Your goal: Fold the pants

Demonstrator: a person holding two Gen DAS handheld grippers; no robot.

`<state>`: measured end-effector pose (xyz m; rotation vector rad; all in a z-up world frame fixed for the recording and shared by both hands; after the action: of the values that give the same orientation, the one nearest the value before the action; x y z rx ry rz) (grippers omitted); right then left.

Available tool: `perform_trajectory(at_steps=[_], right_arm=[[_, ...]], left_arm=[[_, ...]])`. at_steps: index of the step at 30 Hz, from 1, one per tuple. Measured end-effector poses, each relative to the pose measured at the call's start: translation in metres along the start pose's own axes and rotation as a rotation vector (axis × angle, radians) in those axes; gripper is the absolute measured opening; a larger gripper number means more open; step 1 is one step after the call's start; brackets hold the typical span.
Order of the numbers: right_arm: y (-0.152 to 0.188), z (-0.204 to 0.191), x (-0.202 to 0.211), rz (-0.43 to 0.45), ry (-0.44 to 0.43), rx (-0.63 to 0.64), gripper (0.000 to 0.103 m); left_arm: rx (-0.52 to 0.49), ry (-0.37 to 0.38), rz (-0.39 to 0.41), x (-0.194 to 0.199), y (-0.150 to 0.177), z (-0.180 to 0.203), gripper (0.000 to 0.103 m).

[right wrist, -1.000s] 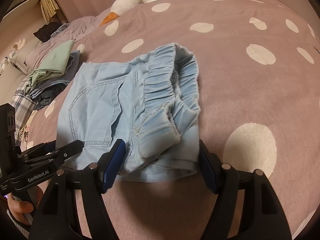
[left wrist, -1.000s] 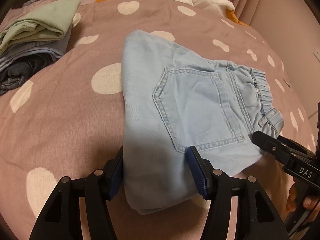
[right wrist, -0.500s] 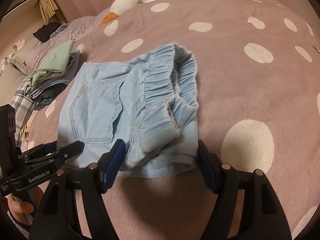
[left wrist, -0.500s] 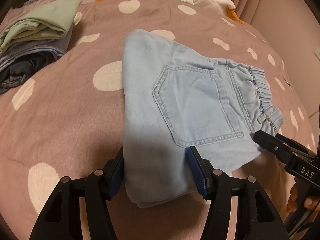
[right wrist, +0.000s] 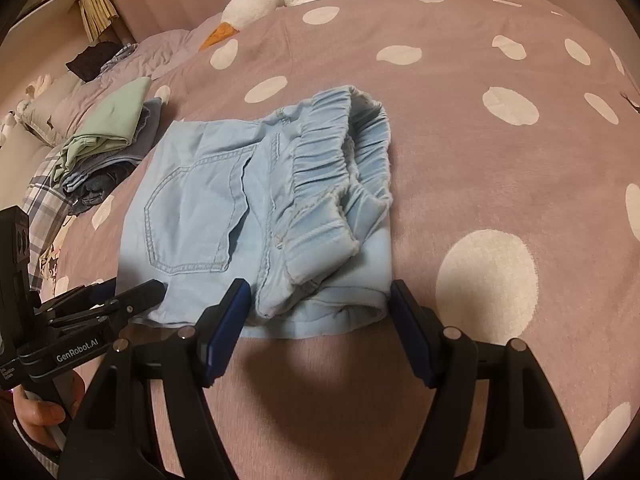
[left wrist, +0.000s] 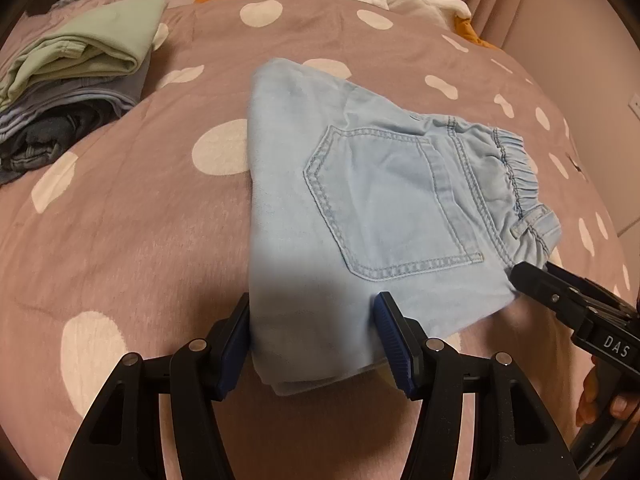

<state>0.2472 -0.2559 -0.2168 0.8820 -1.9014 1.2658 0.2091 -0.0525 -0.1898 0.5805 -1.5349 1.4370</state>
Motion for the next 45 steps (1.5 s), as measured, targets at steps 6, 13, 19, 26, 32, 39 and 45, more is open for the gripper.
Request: perform_trajectory(at_steps=[6,13,19,26,32,39,45], right_arm=[[0.0003,0.0001,0.0008,-0.001,0.002,0.0,0.072],[0.0001,-0.0004,0.0023,-0.001,0.003,0.004,0.072],[0.0,0.0003,0.003,-0.002,0.004,0.004,0.072],[0.0,0.0005,0.0036,-0.001,0.004,0.003,0.072],[0.0,0.0,0.0031,-0.001,0.005,0.004,0.072],[0.0,0.0007,0.0036,-0.002,0.005,0.005,0.072],[0.0005,0.0014,0.0054,-0.001,0.005,0.005,0.072]], left_arm=[[0.0,-0.003,-0.001,0.0014,0.0015,0.0004,0.059],[0.001,-0.002,-0.001,0.0017,0.0015,0.0004,0.059],[0.001,-0.002,-0.002,0.0018,0.0016,0.0007,0.059],[0.0,-0.003,-0.002,0.0021,0.002,0.0003,0.059],[0.0,-0.002,-0.002,0.0021,0.002,0.0,0.059],[0.001,-0.003,-0.003,0.0025,0.0024,-0.0002,0.059],[0.002,-0.006,-0.004,0.0032,0.0029,-0.0016,0.059]])
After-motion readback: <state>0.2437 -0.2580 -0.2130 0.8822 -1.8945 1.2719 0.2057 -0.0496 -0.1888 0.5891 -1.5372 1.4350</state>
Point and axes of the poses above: each gripper's, at about its wrist camera, not at the fingertips, and x roughly against the way its jaws point, z to its right, y to its underside, the point moved 8 cm from there along -x, roughly the way its jaws point, and after that the axes turned 8 degrees about -x, right-handed, at the moved point
